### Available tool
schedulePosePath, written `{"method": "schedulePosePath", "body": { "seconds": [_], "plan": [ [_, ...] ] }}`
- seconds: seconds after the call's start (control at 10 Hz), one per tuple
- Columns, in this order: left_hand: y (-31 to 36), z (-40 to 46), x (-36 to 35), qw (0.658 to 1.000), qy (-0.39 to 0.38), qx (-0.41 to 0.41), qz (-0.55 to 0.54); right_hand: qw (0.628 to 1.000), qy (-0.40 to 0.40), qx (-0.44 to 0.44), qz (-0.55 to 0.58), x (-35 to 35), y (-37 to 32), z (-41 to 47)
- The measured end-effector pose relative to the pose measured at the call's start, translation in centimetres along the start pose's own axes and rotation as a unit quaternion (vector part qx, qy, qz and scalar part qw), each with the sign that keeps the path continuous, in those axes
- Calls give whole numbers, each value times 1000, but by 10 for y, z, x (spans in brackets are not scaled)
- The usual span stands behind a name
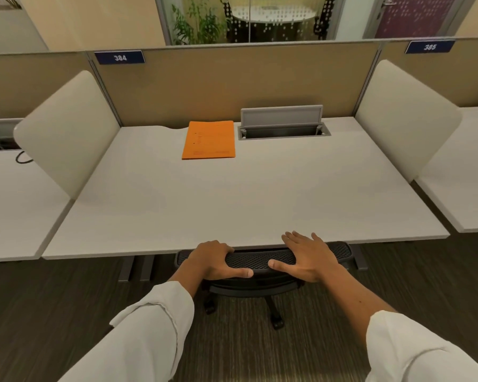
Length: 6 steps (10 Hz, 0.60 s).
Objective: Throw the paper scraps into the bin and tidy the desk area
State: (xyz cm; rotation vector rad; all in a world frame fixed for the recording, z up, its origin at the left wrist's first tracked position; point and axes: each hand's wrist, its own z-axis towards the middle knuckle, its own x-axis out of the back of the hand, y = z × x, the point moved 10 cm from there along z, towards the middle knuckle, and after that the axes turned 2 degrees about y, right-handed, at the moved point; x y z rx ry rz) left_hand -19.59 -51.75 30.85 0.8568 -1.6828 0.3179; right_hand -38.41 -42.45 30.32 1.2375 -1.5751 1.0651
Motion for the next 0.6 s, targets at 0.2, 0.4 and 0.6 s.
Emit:
{"method": "schedulePosePath", "body": {
  "seconds": [0.2,0.4,0.6],
  "plan": [
    [-5,3,-6,1000,-15,0,-5,1000,12,-20,17,0,3,4],
    [-12,3,-13,999,-30,37,-2,998,10,-52,34,1,9,6],
    [-12,1,-6,997,2,81,-4,997,-5,-62,41,0,16,12]
  ]
}}
